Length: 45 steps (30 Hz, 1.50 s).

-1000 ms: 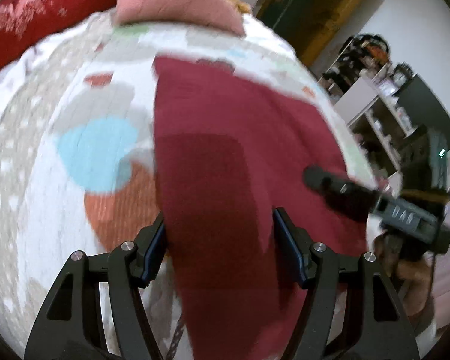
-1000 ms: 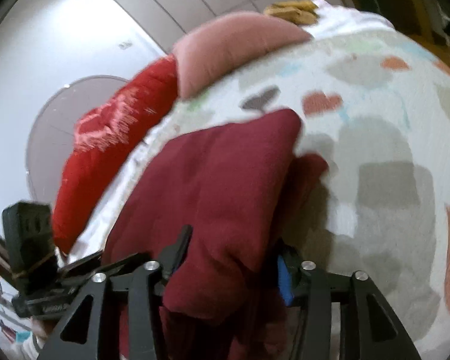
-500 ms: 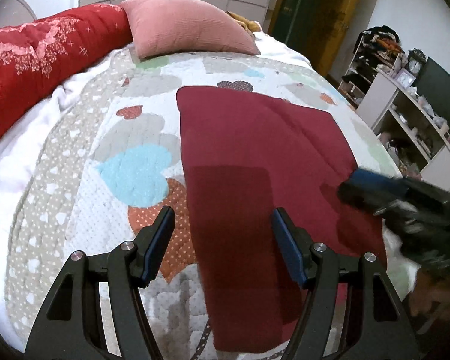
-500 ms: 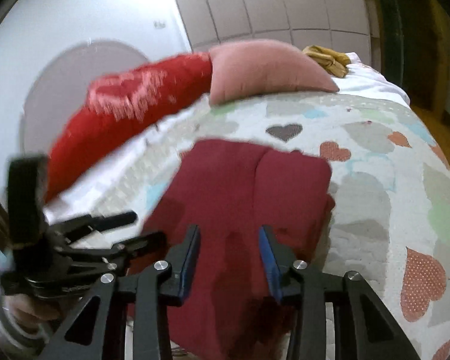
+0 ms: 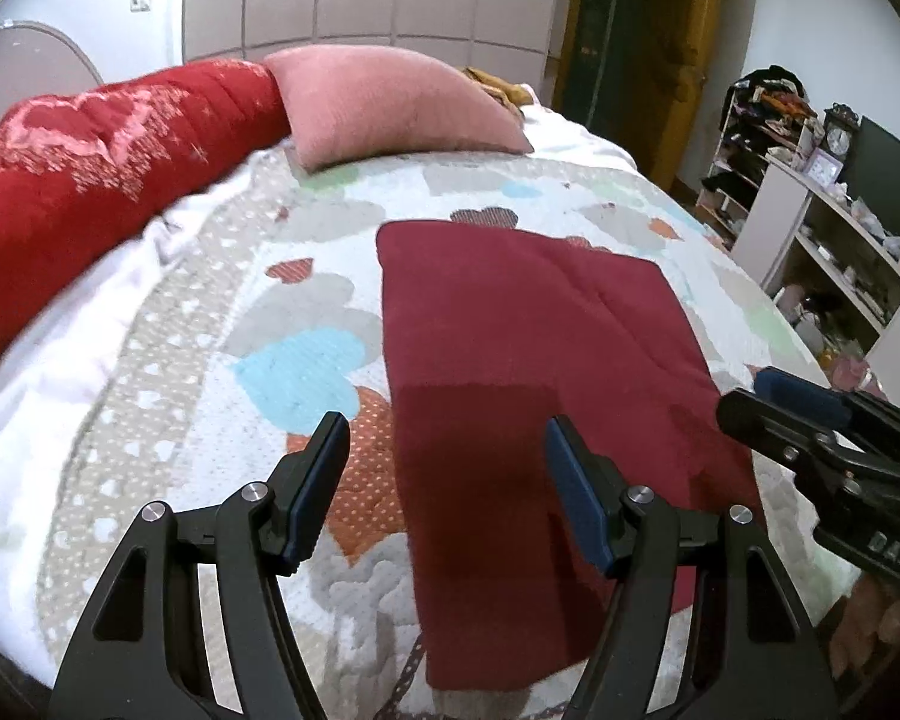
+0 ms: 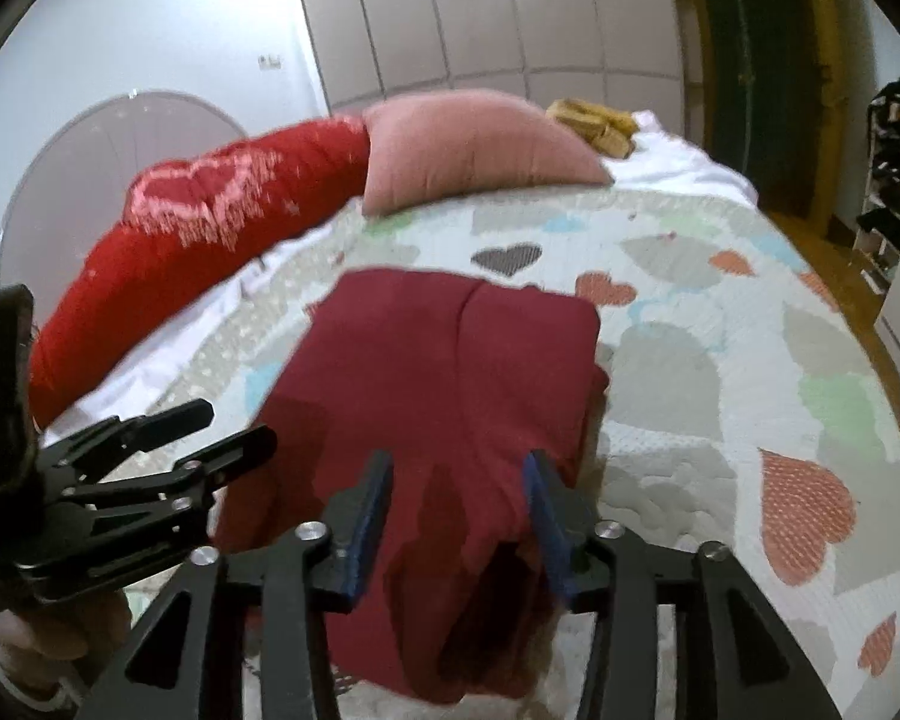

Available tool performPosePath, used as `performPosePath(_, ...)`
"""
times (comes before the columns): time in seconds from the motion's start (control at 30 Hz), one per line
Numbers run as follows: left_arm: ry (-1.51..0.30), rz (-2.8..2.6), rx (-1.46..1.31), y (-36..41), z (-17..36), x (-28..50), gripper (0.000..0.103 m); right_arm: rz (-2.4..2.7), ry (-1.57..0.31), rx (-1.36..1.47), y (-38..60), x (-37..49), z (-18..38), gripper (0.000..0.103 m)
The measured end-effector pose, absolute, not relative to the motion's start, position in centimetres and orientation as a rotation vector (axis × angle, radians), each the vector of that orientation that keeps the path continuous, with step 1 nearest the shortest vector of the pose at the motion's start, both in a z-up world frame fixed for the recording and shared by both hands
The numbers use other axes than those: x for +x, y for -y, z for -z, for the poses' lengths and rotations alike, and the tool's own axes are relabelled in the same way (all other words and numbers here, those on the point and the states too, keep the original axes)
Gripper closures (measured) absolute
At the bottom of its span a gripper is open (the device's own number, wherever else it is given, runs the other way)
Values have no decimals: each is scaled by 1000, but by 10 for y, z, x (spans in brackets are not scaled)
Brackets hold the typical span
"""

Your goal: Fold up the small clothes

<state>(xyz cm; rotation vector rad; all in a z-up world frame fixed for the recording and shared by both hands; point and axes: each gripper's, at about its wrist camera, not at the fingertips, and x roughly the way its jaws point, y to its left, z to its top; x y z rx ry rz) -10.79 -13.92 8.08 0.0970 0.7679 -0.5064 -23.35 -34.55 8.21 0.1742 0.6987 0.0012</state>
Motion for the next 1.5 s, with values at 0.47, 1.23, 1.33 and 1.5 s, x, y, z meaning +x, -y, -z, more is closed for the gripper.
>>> performPosePath(0.47,-668,468,95,119,-112,-146,35,65,-662,180,326,-275,-94,49)
performPosePath(1.23,-640,462,98,114,-120,-157,35,62,-644,176,317,-285,-104,39)
performPosePath(1.33,-643,466,102,114,-120,-157,35,61,-648,181,316,-284,-104,39)
performPosePath(1.5,-643,468,108,115,-119,-156,35,60,-649,183,316,-285,-104,39)
